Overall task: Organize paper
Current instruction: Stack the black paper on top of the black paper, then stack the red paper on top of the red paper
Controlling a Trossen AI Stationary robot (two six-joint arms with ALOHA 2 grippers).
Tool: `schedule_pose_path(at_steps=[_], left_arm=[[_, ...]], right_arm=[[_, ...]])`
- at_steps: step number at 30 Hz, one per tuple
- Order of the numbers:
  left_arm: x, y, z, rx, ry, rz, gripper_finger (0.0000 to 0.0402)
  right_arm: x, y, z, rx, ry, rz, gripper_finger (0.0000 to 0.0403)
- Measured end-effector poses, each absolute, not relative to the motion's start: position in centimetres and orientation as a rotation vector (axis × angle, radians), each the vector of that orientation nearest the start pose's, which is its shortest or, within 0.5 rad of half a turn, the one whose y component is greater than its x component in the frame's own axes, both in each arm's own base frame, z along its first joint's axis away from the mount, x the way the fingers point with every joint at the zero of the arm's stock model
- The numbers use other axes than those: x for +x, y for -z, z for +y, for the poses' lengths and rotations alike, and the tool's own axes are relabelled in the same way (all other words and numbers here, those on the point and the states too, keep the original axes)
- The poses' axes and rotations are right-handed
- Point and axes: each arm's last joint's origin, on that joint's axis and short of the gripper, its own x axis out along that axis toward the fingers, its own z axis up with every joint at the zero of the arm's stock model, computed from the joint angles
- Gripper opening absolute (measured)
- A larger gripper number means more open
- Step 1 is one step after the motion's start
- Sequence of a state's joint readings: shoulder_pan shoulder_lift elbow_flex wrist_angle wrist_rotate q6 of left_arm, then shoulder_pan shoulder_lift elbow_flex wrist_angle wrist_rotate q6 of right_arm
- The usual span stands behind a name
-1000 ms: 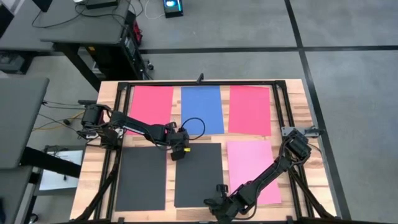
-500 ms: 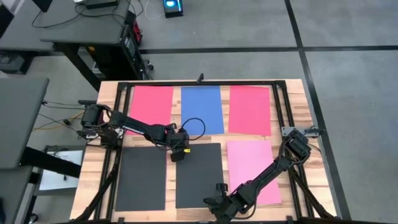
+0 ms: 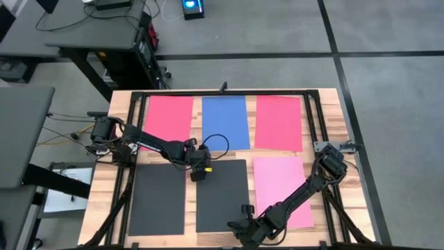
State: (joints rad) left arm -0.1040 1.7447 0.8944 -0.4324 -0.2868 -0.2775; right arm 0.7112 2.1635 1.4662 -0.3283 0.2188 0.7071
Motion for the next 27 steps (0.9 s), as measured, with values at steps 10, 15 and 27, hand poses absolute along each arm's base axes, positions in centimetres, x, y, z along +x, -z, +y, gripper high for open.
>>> schedule_pose_path(at_steps=[10, 15, 27], left_arm=[[29.8, -13.5, -2.2, 0.023, -0.346, 1.186, 0.0000], [29.2, -14.6, -2.0, 0.033, -0.366, 1.170, 0.0000], [27.8, -18.5, -0.7, 0.061, -0.533, 1.051, 0.0000]], right_arm=[[34.0, -13.0, 28.7, 0.218, -0.136, 1.022, 0.0000], [34.0, -13.0, 28.9, 0.236, -0.154, 1.030, 0.0000], [34.5, -16.2, 29.6, 0.138, -0.240, 1.136, 0.0000]])
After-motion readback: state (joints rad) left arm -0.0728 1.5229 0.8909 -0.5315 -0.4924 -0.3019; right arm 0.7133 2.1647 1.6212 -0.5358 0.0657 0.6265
